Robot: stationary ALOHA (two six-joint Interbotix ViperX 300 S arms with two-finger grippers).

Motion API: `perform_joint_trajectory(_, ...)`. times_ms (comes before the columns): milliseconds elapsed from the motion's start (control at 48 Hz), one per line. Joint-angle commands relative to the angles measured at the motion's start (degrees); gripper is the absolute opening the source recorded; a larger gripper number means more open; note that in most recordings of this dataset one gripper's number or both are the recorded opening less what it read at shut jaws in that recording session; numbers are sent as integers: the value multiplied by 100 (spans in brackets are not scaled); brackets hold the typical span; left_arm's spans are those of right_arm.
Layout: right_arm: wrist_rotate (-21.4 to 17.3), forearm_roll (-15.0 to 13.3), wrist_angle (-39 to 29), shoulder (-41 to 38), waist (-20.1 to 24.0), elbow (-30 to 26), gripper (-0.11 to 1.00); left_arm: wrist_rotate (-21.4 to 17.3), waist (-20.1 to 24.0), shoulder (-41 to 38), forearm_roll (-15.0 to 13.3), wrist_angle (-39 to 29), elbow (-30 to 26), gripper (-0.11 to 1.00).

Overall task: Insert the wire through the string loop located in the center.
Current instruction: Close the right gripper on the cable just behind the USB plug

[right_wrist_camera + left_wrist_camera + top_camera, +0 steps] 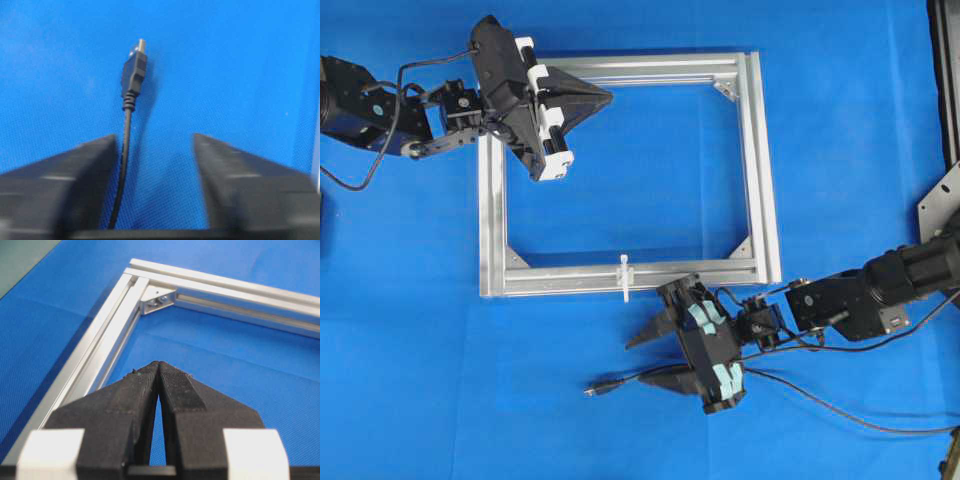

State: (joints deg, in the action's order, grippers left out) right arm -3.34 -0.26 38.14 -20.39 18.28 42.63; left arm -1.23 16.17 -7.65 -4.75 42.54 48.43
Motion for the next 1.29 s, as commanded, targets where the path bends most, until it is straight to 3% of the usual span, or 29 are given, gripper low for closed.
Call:
perform_joint_trajectory(0, 9, 18, 26, 79, 18, -79, 28, -9, 9, 158, 18, 26, -35, 0)
perform_joint_trajectory(104, 18, -9, 26, 79, 18, -62, 6, -9, 9, 158, 18, 26, -35, 0)
perform_joint_trajectory(188, 18, -18, -44, 79, 18, -70, -3, -9, 18, 158, 18, 26, -35, 0)
perform_joint_trajectory(605, 0, -18, -176, 167, 18, -105, -3, -9, 18, 167, 18, 35, -35, 0)
perform_joint_trajectory(1042, 26, -18, -1485, 1397, 18, -185, -3, -9, 18, 158, 18, 26, -62, 0)
perform_joint_trajectory(1272, 26, -18, -1714, 1573, 18, -237, -3, -18, 18, 158, 26, 35, -53, 0)
